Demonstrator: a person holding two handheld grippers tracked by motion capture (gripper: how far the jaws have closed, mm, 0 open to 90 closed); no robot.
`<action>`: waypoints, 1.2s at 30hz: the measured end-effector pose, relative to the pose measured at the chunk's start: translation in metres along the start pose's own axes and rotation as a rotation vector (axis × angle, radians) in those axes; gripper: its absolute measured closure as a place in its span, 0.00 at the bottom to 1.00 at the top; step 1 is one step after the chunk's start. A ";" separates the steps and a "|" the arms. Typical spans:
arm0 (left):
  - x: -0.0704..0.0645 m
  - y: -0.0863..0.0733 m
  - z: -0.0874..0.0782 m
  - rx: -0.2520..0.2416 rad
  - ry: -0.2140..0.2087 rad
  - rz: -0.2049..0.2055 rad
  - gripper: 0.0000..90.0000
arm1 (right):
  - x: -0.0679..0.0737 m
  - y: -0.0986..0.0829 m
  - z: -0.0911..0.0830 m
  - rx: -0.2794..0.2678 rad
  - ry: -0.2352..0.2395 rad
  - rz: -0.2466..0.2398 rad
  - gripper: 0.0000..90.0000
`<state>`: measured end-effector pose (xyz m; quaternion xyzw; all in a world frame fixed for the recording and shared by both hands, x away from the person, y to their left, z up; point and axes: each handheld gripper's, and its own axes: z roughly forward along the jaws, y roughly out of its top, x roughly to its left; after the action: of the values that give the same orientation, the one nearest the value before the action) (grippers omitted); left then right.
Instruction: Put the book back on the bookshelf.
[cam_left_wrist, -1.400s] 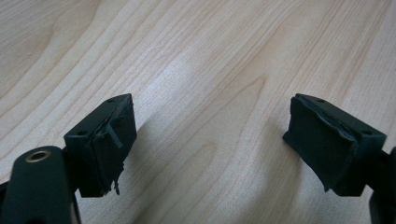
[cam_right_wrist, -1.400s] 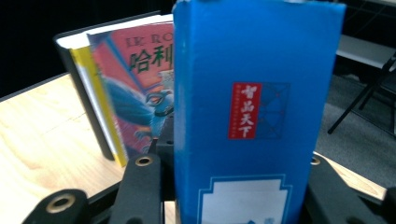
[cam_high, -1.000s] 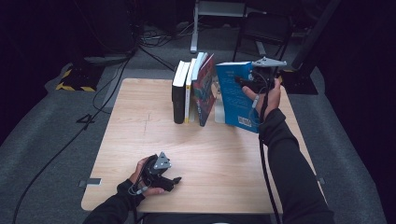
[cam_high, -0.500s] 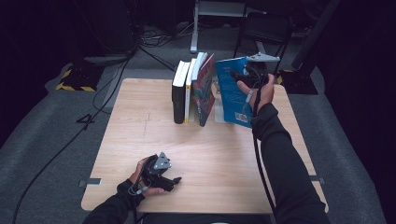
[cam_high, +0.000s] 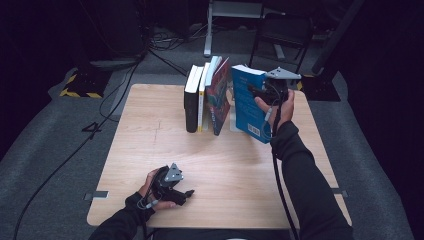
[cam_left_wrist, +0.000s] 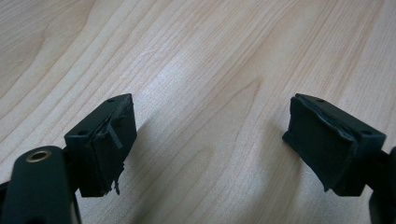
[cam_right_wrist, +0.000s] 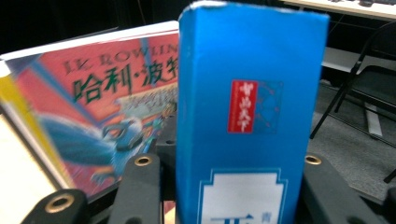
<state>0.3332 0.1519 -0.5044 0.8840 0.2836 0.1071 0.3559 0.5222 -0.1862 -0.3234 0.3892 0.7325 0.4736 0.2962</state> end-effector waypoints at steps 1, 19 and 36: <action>0.000 0.000 0.000 0.000 0.000 0.000 0.18 | 0.001 -0.002 -0.002 0.001 0.004 -0.007 0.67; -0.001 0.000 0.000 0.000 0.004 -0.003 0.18 | 0.004 -0.062 -0.068 -0.024 0.037 -0.037 0.66; -0.001 0.000 0.000 0.000 0.004 -0.004 0.18 | -0.012 -0.097 -0.083 -0.044 0.037 0.030 0.53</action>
<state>0.3329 0.1512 -0.5045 0.8832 0.2860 0.1084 0.3556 0.4334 -0.2591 -0.3810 0.3845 0.7213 0.5013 0.2839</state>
